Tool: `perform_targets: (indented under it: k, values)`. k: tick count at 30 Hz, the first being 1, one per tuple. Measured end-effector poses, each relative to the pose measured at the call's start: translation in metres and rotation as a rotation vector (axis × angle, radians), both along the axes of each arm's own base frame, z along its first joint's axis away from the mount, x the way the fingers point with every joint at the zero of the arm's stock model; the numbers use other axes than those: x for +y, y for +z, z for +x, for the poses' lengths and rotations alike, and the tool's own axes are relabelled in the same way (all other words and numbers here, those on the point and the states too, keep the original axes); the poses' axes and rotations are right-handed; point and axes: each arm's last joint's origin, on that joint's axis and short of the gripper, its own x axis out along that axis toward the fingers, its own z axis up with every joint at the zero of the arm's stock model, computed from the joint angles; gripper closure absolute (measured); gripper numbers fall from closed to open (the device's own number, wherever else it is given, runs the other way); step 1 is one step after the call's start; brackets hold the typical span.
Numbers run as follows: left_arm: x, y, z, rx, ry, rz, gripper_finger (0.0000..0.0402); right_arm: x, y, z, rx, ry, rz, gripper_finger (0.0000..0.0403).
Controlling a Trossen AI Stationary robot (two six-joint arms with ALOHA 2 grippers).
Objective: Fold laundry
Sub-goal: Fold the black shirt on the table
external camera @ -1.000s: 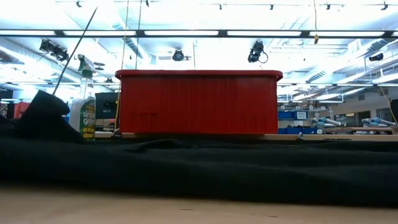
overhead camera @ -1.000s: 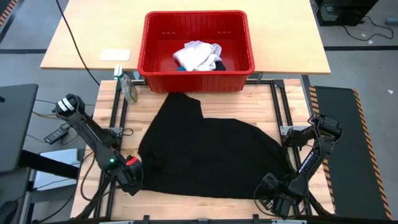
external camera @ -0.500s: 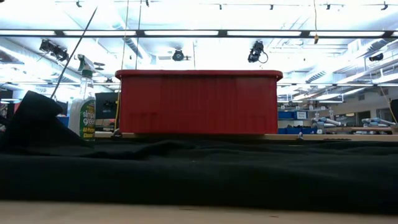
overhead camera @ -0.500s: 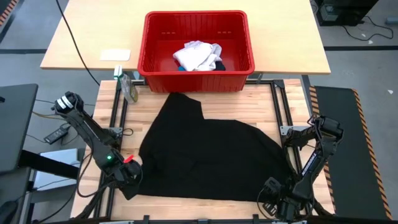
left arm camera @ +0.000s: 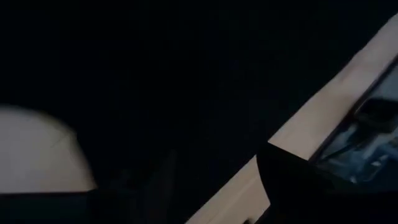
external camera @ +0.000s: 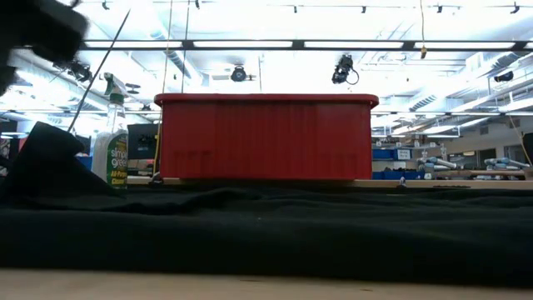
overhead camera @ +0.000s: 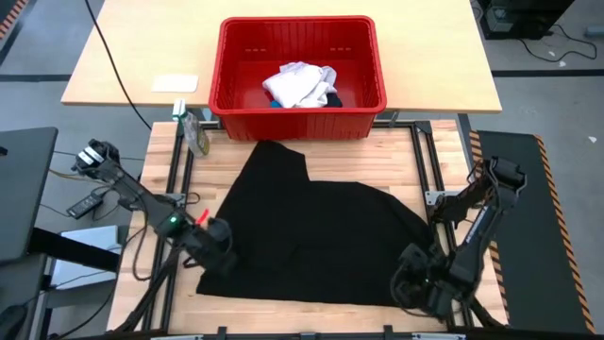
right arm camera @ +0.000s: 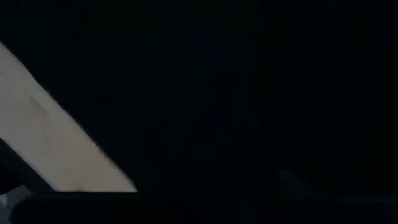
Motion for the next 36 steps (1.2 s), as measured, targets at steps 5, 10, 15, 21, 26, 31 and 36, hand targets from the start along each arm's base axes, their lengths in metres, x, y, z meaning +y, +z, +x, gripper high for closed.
perform_targets:
  k: [5,10,15,21,26,31,36]
  values:
    - [0.014,-0.007,0.013,0.016,0.003,0.072,0.0150,-0.019,0.004,0.025,-0.007,0.032,-0.030,0.0268]
    - [0.024,-0.007,0.019,0.012,0.026,0.089,0.0159,-0.033,0.003,0.046,-0.010,0.059,-0.043,0.0254]
    - [0.026,-0.008,0.024,0.004,-0.023,0.098,0.0189,-0.045,0.005,0.070,-0.063,0.091,-0.016,0.0256]
    - [0.022,-0.015,0.031,0.016,-0.080,0.070,0.0221,-0.067,0.006,0.096,-0.116,0.118,-0.019,0.0256]
    - [0.022,-0.026,0.036,0.069,-0.094,0.080,0.0239,-0.082,0.007,0.128,-0.250,0.180,-0.005,0.0256]
    - [0.022,-0.032,0.043,0.084,-0.136,0.047,0.0295,-0.093,-0.006,0.175,-0.429,0.364,-0.018,0.0257]
    - [0.024,-0.029,0.048,0.044,-0.128,0.021,0.0390,-0.097,-0.029,0.217,-0.611,0.633,-0.179,0.0268]
